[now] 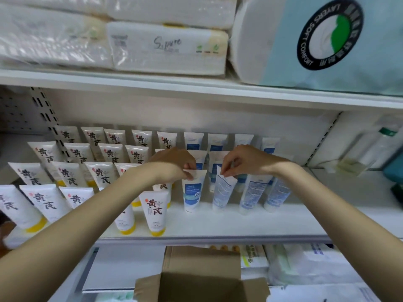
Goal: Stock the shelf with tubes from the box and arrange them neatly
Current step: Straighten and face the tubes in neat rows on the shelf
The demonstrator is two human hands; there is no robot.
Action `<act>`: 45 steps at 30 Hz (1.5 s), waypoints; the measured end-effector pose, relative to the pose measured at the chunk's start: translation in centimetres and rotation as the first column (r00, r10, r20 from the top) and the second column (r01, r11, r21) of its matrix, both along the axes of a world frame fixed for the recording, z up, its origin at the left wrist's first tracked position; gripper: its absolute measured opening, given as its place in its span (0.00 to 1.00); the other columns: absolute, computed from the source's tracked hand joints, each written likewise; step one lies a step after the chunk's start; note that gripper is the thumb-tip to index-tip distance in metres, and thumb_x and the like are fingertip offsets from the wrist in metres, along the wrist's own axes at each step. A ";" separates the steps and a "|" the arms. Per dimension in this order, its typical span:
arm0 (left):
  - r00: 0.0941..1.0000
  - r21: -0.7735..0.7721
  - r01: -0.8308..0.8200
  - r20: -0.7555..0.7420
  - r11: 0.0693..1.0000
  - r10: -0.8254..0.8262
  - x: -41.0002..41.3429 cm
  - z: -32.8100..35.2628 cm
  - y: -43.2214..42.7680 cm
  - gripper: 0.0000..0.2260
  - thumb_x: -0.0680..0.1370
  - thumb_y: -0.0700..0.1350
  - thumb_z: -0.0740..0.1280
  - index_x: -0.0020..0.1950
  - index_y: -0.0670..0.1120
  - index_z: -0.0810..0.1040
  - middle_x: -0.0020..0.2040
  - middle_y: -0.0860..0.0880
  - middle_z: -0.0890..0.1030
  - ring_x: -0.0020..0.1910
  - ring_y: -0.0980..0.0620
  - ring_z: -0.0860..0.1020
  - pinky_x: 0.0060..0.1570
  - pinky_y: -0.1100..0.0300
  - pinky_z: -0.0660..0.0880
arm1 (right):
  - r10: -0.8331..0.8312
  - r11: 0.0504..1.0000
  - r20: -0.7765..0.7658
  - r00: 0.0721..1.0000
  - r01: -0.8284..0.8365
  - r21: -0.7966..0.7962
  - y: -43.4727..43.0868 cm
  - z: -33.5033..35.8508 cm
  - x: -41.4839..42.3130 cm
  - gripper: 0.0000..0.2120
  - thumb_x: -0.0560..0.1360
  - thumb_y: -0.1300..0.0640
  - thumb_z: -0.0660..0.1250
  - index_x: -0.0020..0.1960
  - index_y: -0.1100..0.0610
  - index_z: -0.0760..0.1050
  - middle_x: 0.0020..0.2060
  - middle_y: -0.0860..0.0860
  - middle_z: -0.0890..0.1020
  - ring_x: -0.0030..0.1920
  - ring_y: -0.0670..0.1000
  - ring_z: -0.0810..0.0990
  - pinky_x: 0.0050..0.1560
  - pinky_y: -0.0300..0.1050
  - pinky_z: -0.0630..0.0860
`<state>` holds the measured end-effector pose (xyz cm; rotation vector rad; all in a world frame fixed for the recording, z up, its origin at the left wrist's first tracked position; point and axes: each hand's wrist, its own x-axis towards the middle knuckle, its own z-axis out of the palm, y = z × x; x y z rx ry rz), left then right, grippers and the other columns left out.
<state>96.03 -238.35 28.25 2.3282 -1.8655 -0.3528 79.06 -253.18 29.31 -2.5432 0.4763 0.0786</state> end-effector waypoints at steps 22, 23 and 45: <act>0.998 -0.043 -0.053 -0.016 0.998 0.052 -0.4 -0.3 0.7 0.12 0.75 0.53 0.67 0.58 0.54 0.78 0.60 0.54 0.78 0.56 0.52 0.75 0.47 0.63 0.67 | -0.018 0.998 -0.044 0.999 0.015 -0.068 0.6 0.0 0.3 0.12 0.66 0.48 0.76 0.46 0.53 0.80 0.54 0.45 0.75 0.48 0.46 0.81 0.54 0.46 0.79; 0.998 -0.044 -0.056 -0.016 0.997 0.055 -0.4 -0.3 0.7 0.12 0.75 0.53 0.67 0.58 0.54 0.78 0.60 0.54 0.78 0.56 0.52 0.75 0.46 0.63 0.67 | -0.019 0.996 -0.046 0.999 0.015 -0.083 0.6 -0.1 0.4 0.13 0.66 0.48 0.76 0.46 0.53 0.80 0.52 0.45 0.76 0.47 0.46 0.81 0.54 0.46 0.79; 0.991 -0.082 -0.077 -0.112 0.994 0.068 -1.3 1.3 -0.1 0.19 0.75 0.54 0.68 0.66 0.57 0.72 0.64 0.56 0.75 0.59 0.53 0.74 0.59 0.58 0.71 | -0.059 0.931 0.002 0.998 0.056 -0.360 0.4 -1.3 1.0 0.09 0.72 0.46 0.70 0.38 0.50 0.75 0.33 0.41 0.75 0.42 0.45 0.70 0.65 0.52 0.57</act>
